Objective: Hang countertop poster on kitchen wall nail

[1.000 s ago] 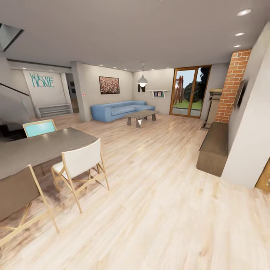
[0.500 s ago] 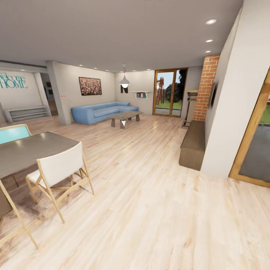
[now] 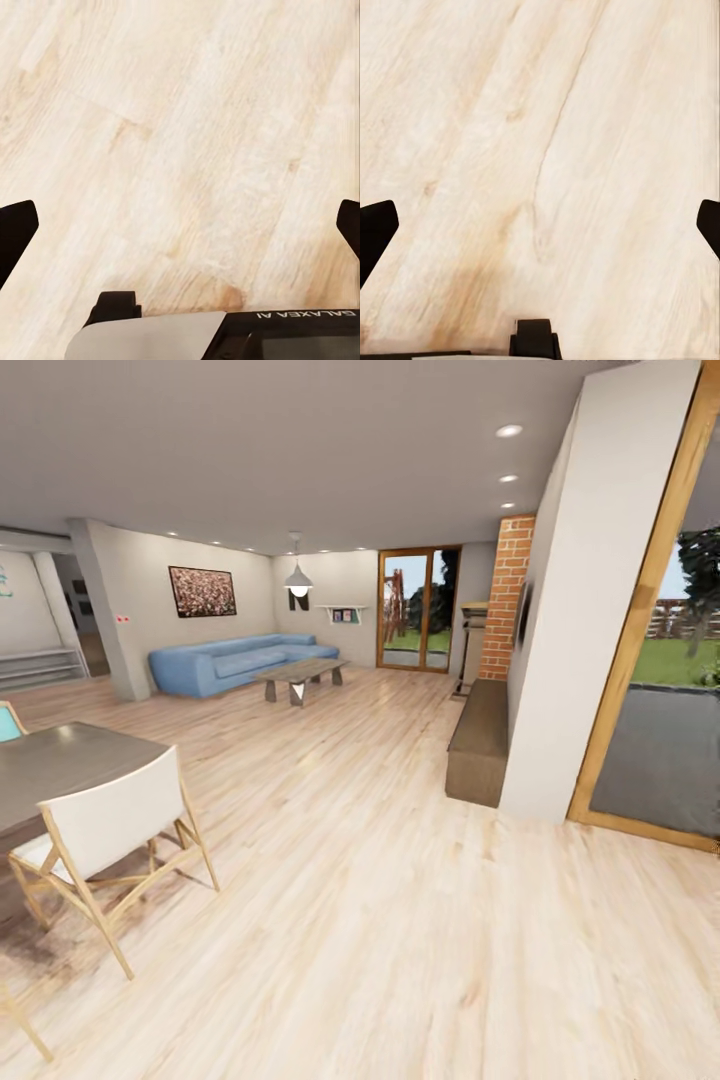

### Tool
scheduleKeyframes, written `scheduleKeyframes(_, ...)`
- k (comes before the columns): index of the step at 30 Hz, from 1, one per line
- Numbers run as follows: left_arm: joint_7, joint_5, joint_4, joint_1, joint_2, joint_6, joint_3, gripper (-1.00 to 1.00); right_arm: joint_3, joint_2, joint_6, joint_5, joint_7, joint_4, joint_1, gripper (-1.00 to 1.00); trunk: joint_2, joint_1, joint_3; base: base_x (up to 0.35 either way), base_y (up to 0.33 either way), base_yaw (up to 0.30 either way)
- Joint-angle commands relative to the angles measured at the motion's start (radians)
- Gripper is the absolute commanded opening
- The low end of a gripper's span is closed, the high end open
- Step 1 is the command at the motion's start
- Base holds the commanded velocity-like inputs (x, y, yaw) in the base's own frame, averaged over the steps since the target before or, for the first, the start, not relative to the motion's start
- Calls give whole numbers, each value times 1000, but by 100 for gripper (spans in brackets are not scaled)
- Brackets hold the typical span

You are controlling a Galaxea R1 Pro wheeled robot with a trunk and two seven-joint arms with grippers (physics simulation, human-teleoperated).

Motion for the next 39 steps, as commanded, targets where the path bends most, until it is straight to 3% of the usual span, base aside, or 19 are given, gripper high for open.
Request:
scheduleKeyframes(1,-1,-1,-2,0,0,1,0,100,0,0,1,0,-1,0,0,100,0,0,-1,0,-220,-130)
scheduleKeyframes(23,-2,0,-2,0,-1,1,-1,100,-2,-1,0,0,-1,0,0,100,0,0,8,0,-46,-279)
scheduleKeyframes(26,-2,0,-2,0,-1,1,-1,100,-24,-1,1,0,-1,0,0,100,0,0,9,0,0,-300)
scheduleKeyframes(29,-2,-1,-2,0,0,1,-1,100,-72,0,1,1,-1,0,0,100,0,0,11,0,0,-300)
scheduleKeyframes(39,-2,-1,-2,0,-1,1,-1,100,-91,1,0,4,-1,0,0,100,0,0,15,0,0,-300)
